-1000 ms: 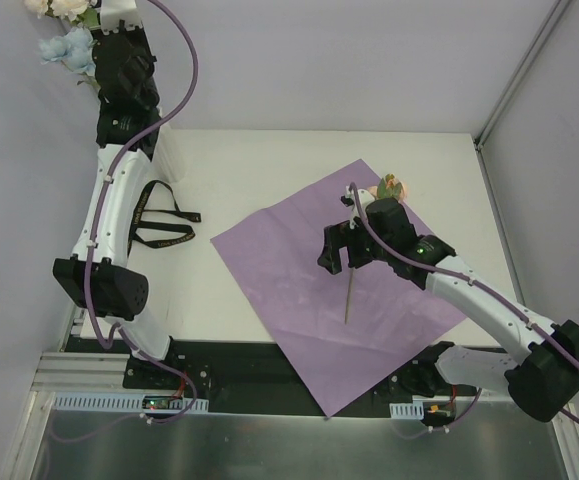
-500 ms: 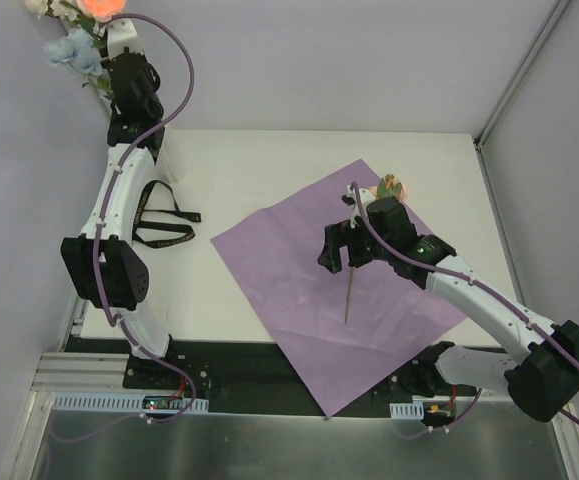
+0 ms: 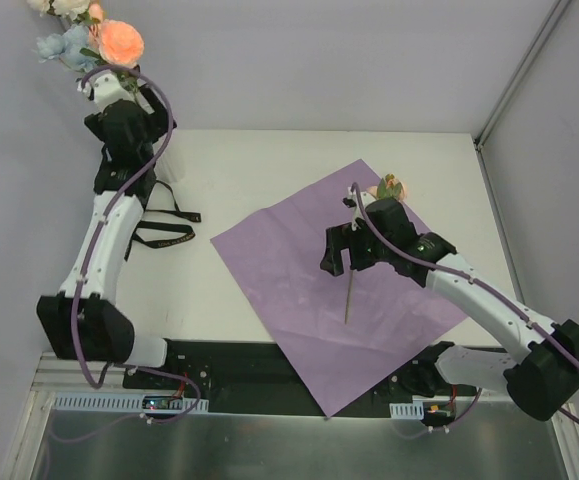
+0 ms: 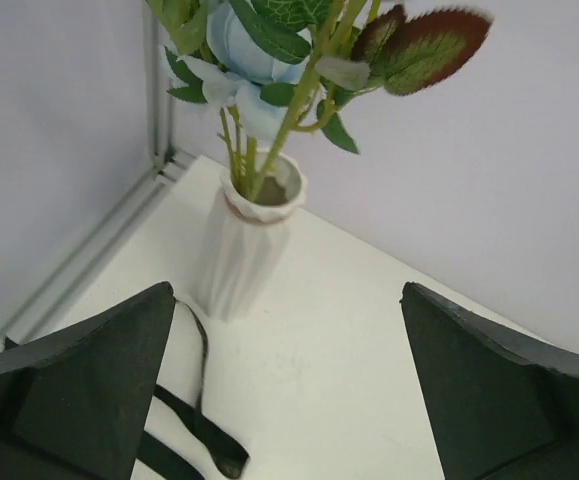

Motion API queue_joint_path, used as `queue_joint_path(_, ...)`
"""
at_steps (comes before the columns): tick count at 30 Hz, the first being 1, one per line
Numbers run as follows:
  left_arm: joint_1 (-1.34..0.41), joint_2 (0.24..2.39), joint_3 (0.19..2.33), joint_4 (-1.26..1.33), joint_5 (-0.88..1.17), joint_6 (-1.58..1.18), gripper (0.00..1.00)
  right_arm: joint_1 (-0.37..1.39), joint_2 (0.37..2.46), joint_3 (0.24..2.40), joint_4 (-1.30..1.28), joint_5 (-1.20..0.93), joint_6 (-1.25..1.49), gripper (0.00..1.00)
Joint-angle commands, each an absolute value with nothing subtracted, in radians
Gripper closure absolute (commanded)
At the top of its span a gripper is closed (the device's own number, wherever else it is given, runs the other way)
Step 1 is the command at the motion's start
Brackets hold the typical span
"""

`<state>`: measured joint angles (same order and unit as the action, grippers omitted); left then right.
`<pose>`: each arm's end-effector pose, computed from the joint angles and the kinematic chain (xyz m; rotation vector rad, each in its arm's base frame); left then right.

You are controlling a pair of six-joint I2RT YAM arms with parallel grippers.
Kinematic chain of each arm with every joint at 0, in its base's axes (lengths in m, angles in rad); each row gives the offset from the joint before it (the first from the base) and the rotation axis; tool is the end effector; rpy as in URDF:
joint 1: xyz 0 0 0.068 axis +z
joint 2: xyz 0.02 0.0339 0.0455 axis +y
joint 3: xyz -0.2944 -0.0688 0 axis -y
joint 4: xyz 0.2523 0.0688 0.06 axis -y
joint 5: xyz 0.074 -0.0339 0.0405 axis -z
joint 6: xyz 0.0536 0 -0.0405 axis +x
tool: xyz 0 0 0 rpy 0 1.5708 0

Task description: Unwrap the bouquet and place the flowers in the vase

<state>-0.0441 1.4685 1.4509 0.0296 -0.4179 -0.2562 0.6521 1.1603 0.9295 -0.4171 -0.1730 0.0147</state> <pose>0.3668 0.0056 0.4634 -0.4871 1.4825 0.0889 0.2034 0.1669 0.3076 -0.8018 2.1186 0.5537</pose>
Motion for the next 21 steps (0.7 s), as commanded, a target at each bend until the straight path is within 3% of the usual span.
queue_joint_path(1,-0.038,1.182,1.266,0.018,-0.217,-0.529,0.04,0.649,1.215,0.992,-0.501,-0.193,0.078,0.03)
queue_joint_path(6,-0.038,0.984,1.030,0.018,0.111,-0.661,0.03,0.650,1.333,1.015,-0.557,-0.204,0.133,0.07)
queue_joint_path(13,-0.063,0.867,0.720,0.026,0.570,-0.793,0.02,0.627,1.434,1.039,-0.617,0.020,0.280,0.10)
queue_joint_path(17,-0.242,0.783,0.615,0.026,0.513,-0.764,0.05,0.574,1.476,1.031,-0.603,0.068,0.350,0.17)
queue_joint_path(20,-0.407,0.712,0.546,0.032,0.405,-0.756,0.05,0.542,1.519,1.043,-0.581,0.069,0.368,0.39)
queue_joint_path(21,-0.440,0.695,0.516,0.037,0.388,-0.768,0.05,0.529,1.549,1.051,-0.580,0.069,0.367,0.43)
